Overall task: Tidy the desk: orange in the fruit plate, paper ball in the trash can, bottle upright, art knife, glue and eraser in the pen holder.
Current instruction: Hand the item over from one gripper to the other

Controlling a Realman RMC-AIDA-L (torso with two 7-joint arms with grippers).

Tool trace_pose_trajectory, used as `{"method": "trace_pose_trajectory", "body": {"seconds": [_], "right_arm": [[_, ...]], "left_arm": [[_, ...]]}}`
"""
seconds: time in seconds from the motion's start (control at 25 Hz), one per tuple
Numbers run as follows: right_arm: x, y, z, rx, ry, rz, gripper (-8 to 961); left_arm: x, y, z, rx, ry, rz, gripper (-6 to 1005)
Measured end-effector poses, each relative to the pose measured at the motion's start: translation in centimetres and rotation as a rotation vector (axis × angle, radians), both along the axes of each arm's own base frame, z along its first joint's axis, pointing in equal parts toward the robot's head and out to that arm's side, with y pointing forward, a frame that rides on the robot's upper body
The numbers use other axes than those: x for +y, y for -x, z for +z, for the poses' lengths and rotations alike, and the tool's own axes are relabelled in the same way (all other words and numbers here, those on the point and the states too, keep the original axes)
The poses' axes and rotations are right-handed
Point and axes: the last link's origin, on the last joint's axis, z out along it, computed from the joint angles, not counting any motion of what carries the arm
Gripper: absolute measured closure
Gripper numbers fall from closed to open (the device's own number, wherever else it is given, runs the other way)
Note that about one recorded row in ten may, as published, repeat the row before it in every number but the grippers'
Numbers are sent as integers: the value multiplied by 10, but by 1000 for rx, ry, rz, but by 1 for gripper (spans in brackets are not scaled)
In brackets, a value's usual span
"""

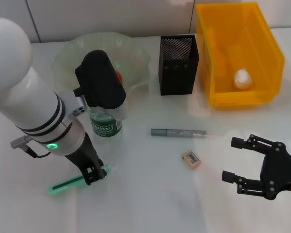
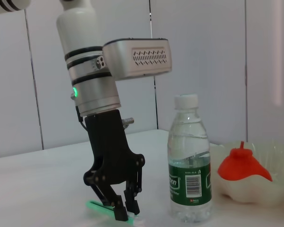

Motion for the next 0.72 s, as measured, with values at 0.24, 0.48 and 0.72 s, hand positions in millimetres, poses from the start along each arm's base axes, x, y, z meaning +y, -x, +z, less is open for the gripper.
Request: {"method": "trace_pose_trajectory", "body": {"seconds": [0.24, 0.48, 0.72], "right_arm": [[0, 0, 1, 0, -5, -3, 140], [1, 0, 1, 0, -6, -3, 140], [2, 0, 2, -1, -8, 0, 140]], "left_arm": [[-4, -12, 3, -41, 21, -25, 817], [-17, -48, 18, -190, 74, -123, 816], [-13, -88, 45, -463, 7, -267, 814]]}}
